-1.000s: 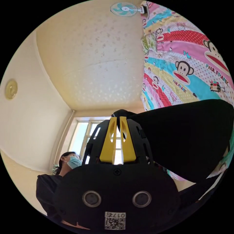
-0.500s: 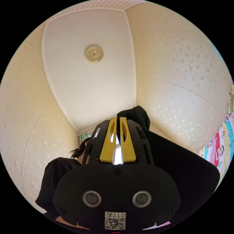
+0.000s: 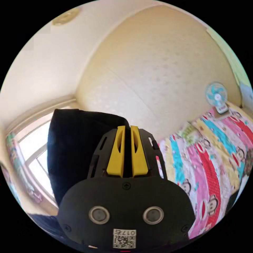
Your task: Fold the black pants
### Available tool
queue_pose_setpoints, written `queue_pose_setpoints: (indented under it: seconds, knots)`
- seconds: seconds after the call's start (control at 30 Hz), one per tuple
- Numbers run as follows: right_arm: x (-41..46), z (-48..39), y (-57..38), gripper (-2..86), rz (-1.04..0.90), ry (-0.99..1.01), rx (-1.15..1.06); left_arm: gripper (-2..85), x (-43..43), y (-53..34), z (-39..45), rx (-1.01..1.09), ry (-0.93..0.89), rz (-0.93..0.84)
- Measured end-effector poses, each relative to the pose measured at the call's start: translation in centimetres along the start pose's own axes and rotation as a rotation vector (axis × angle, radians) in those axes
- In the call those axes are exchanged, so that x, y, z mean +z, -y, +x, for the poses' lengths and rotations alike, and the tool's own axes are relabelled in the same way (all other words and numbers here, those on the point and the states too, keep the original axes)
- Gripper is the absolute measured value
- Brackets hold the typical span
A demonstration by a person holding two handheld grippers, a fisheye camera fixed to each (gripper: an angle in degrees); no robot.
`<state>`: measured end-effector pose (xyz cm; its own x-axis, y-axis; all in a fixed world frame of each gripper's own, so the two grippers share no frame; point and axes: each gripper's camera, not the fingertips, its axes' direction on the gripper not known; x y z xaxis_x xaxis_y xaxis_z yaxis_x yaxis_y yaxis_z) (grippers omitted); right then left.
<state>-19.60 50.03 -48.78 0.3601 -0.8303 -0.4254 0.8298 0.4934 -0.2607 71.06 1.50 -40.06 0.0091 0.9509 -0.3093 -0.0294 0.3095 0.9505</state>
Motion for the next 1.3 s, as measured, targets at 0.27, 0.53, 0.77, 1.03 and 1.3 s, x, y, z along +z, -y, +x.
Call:
queue_pose_setpoints:
  seconds: [0.27,0.53,0.77,1.03,1.3]
  knots:
    - [10.5,19.4,-12.0,3.0,-0.679,-0.546,0.066,8.2,11.7,-17.8,-15.4,-0.336,0.376,-0.525]
    - [1.3,35.5,-34.2,4.1,-1.228,-0.761,0.321,8.7,9.3,-45.1,-17.7,-0.652,0.548,-1.125]
    - [-8.4,40.9,-34.9,8.7,-1.097,-0.892,0.416,8.6,11.1,-42.5,-13.3,-0.596,0.554,-1.18]
    - [-15.5,47.0,-38.7,13.1,-1.094,-0.793,0.526,8.5,19.2,-40.3,-7.9,-0.544,0.485,-1.277]
    - [-21.3,48.8,-37.9,7.7,-1.174,-0.549,0.438,8.6,28.0,-38.8,-0.4,-0.388,0.259,-1.334]
